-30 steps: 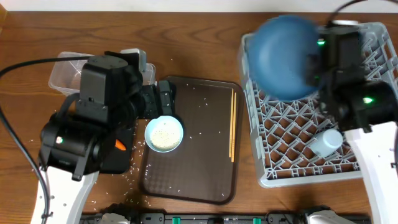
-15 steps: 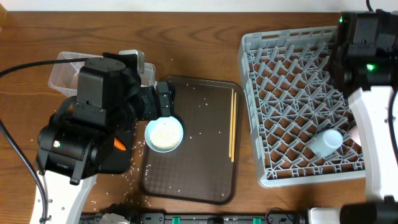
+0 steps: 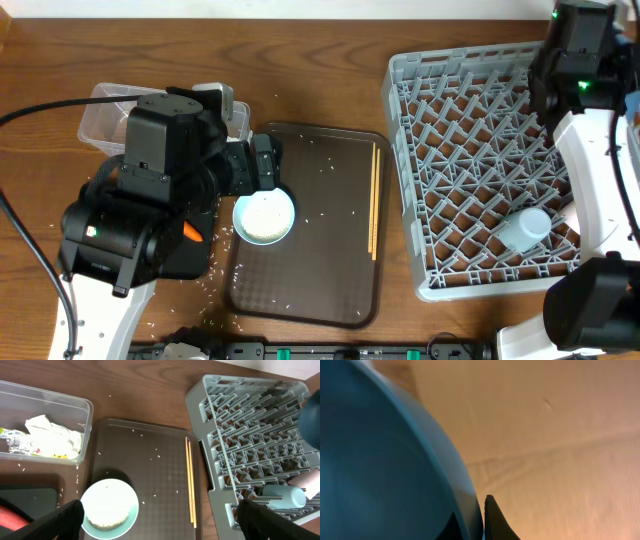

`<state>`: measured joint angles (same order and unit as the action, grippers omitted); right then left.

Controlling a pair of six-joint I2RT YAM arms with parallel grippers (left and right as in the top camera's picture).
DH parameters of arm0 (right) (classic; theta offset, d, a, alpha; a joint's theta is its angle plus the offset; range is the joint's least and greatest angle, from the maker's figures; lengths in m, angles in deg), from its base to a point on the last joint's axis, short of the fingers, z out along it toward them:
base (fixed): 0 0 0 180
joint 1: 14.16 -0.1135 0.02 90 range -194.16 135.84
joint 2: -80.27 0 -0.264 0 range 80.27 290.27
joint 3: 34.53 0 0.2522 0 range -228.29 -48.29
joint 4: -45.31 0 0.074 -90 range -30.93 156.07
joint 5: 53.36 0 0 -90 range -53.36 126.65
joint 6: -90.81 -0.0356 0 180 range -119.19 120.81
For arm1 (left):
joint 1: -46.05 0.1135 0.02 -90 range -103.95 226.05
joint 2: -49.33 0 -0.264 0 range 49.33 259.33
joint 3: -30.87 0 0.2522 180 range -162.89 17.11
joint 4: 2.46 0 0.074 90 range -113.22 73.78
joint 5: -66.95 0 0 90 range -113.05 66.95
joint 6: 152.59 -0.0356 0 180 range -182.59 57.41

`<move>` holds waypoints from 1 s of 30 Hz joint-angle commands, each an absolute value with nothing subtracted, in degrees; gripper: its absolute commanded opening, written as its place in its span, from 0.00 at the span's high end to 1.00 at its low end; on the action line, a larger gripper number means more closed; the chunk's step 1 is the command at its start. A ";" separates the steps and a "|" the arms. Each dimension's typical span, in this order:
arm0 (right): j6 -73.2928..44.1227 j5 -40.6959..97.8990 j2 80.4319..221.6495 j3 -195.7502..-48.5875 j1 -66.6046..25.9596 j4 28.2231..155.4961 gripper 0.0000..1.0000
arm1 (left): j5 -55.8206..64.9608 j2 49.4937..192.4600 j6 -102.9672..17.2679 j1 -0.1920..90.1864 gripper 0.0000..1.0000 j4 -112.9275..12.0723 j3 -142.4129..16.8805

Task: Sort waste into correct bins and load items into the dishwasher rack
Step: 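Carry the blue plate with the right gripper over the rack, then lower the blue plate upright into the rack and release with right gripper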

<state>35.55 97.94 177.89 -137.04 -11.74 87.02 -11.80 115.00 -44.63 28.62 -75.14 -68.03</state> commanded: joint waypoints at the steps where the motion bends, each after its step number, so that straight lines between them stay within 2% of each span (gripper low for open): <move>1: 47.18 91.60 177.78 -137.30 -12.49 86.21 0.99 | -11.74 114.69 -45.00 28.48 0.02 -75.31 -69.06; 30: 43.84 96.19 183.68 -137.30 -9.93 84.16 0.99 | -11.76 114.80 -45.00 28.51 0.02 -78.68 -69.06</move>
<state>44.14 95.28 183.01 -137.06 -10.89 84.70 -11.80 115.00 -44.63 28.62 -78.70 -68.03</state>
